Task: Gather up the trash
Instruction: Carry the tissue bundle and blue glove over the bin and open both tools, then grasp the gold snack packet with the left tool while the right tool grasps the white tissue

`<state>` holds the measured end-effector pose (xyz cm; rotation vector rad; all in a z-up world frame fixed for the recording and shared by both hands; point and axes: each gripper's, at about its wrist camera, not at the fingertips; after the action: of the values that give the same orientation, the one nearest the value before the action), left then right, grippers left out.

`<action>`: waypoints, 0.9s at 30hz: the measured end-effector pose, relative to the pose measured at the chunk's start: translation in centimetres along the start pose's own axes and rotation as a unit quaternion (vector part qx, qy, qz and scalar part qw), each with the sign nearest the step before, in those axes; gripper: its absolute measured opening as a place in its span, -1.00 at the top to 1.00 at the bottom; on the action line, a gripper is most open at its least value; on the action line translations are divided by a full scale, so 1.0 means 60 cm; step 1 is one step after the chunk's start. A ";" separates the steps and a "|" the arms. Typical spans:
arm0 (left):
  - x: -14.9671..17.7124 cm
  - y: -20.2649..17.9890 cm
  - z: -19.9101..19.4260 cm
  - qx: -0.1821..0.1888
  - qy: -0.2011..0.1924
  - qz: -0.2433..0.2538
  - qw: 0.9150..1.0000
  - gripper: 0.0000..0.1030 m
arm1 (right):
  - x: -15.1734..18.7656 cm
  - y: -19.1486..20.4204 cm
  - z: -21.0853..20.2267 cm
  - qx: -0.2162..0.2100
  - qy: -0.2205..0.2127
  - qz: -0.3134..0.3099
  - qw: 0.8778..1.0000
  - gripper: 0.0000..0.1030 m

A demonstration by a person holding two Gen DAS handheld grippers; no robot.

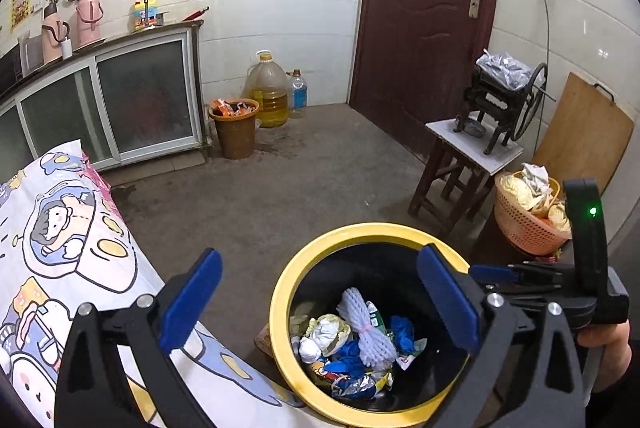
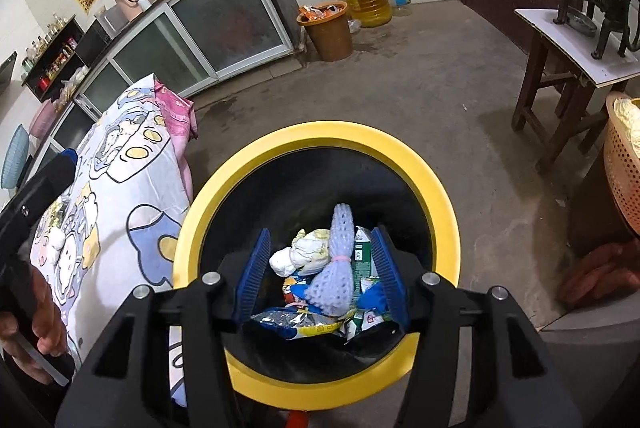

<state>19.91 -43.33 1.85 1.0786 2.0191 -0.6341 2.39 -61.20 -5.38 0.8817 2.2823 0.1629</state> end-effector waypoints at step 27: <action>0.047 0.201 -0.230 -0.112 -0.070 -0.026 0.991 -0.84 | 0.016 0.220 -0.046 -0.118 -0.036 -0.135 0.983 -0.25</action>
<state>23.88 -25.94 6.91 0.8280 1.9493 -0.4807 7.38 -50.16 0.65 0.4446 2.2329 0.2680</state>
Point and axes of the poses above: each gripper's, at about its wrist camera, not at the fingertips, and z roughly the way its jaws point, y to its left, x to its underside, and after that the axes turned 2 degrees about -y, right-handed
